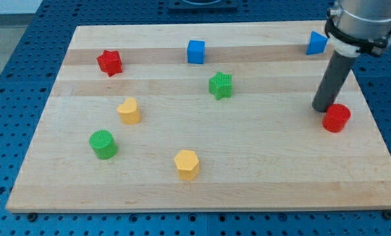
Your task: Place the blue triangle to the top right of the board
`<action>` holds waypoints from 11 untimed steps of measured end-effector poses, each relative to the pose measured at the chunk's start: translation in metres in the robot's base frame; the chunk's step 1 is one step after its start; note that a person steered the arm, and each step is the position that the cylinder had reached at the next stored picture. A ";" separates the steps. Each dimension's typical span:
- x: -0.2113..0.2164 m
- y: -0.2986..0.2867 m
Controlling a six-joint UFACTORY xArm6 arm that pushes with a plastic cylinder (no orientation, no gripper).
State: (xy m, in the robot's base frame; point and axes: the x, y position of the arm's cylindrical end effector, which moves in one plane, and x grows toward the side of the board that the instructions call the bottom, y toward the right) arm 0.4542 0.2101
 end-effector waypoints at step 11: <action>-0.203 0.023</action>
State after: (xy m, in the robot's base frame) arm 0.2515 0.2334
